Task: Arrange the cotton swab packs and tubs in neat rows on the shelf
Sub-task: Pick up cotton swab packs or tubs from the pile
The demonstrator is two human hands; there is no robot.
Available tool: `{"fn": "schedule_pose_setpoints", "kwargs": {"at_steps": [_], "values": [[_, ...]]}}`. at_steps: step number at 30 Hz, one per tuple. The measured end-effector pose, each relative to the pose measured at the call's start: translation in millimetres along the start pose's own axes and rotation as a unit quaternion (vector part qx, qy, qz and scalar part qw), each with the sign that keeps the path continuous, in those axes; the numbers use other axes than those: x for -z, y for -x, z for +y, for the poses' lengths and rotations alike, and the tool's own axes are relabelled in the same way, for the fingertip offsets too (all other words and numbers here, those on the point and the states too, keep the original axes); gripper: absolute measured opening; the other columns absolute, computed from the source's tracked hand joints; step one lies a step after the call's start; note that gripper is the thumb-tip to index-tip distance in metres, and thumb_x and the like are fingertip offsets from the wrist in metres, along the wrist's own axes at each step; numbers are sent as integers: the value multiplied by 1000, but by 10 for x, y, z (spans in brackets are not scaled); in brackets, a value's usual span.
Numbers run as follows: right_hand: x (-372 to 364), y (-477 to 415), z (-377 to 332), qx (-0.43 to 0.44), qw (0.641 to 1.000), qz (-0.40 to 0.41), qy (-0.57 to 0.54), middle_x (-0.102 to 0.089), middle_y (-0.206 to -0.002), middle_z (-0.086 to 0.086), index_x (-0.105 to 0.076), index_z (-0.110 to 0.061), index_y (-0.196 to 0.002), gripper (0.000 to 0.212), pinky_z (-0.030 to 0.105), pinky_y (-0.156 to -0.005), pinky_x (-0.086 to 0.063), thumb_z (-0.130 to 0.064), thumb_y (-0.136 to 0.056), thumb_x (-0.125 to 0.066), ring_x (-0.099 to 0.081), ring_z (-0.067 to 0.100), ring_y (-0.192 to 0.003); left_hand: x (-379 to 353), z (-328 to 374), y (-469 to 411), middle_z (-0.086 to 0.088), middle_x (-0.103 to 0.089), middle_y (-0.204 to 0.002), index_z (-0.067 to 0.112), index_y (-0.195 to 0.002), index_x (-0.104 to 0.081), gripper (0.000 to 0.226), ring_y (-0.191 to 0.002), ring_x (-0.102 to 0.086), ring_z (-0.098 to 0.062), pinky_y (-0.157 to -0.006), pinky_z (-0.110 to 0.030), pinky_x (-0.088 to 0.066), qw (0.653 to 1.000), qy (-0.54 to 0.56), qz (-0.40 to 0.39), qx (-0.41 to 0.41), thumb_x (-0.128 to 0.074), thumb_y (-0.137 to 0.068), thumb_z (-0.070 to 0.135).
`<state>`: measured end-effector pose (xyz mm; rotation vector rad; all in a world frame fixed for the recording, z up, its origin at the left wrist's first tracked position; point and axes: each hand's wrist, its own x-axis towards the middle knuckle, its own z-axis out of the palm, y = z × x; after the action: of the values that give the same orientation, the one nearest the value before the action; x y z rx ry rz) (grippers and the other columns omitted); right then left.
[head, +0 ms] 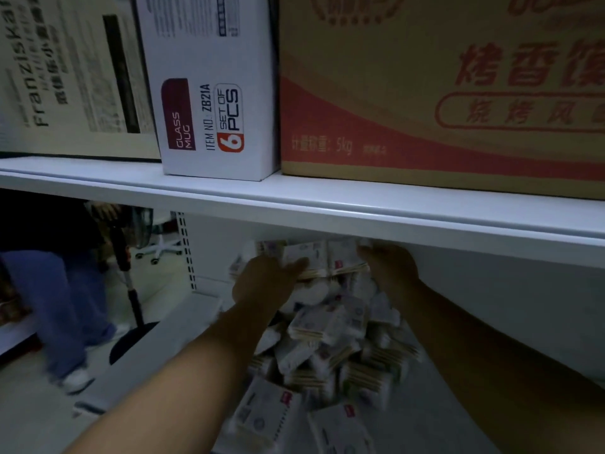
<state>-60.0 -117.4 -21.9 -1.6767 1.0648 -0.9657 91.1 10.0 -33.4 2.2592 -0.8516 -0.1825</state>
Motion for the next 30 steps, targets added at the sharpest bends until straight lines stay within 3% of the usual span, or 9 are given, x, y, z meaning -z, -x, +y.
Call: {"fn": "schedule_pose_setpoints", "kwargs": {"at_steps": [3,8,11,14,16,20,24,28,30], "values": [[8,112,-58,3,999,41,-31,-66,-108,6,-68,-12,-110,35,33,-96,-47,-32,-82,-68,-60,25,-104,-9,31,33,-10,-66,-109,13,-111,-65,68,-98,-63,-28,-85,-40,-53,999,50,16,-14,-59,-73,68],[149,333,-115,-29,988,76,-130,-61,-74,4,-60,-16,-70,19,26,-59,-49,-24,-85,-68,-58,19,-66,-23,149,104,0,-59,-108,12,-117,-52,60,-102,-59,-25,-83,-28,-44,979,196,49,-28,-74,-73,46],[273,491,-41,-88,959,69,-261,-66,-90,17,-62,-10,-75,11,38,-72,-54,-10,-85,-65,-62,27,-76,6,218,192,-5,-54,-102,16,-101,-49,40,-81,-60,-20,-74,-32,-50,945,315,43,-75,-78,-74,20],[434,691,139,-118,926,22,-358,-64,-86,15,-58,-2,-82,6,37,-69,-54,4,-82,-57,-62,27,-75,-15,289,336,-8,-56,-103,22,-85,-51,42,-85,-63,-30,-76,-47,-56,917,387,-17,-95,-85,-63,10],[607,842,299,-119,915,-2,-386,-63,-93,16,-56,0,-99,22,40,-70,-56,5,-77,-53,-63,28,-80,-100,372,474,-5,-57,-95,23,-81,-52,40,-78,-60,-23,-70,-40,-56,895,427,-102,-78,-82,-65,1],[1186,1145,653,-156,902,12,-403,-69,-85,8,-62,-9,-98,27,37,-76,-53,4,-85,-43,-63,24,-82,-359,572,823,-9,-62,-94,7,-101,-57,35,-69,-57,-17,-46,-18,-49,880,434,-172,-87,-71,-73,-9],[1807,1441,906,-149,908,25,-391,-65,-88,8,-61,-8,-97,20,24,-67,-53,1,-88,-45,-61,18,-78,-748,795,1296,-14,-71,-94,6,-89,-66,19,-82,-67,-33,-73,-39,-56,859,443,-250,-58,-74,-73,1],[2494,1797,1084,-132,942,25,-308,-68,-105,8,-59,-10,-111,32,30,-69,-56,7,-85,-51,-65,23,-90,-1149,1219,1930,-13,-69,-96,8,-95,-62,15,-80,-66,-25,-58,-28,-56,841,442,-308,-44,-64,-82,-1],[2898,1997,1173,-118,954,32,-273,-69,-104,5,-59,-15,-112,39,35,-72,-57,10,-83,-52,-66,23,-91,-1345,1459,2276,-11,-70,-96,12,-95,-63,16,-81,-67,-24,-61,-27,-57,837,436,-328,-44,-62,-84,0]]}}
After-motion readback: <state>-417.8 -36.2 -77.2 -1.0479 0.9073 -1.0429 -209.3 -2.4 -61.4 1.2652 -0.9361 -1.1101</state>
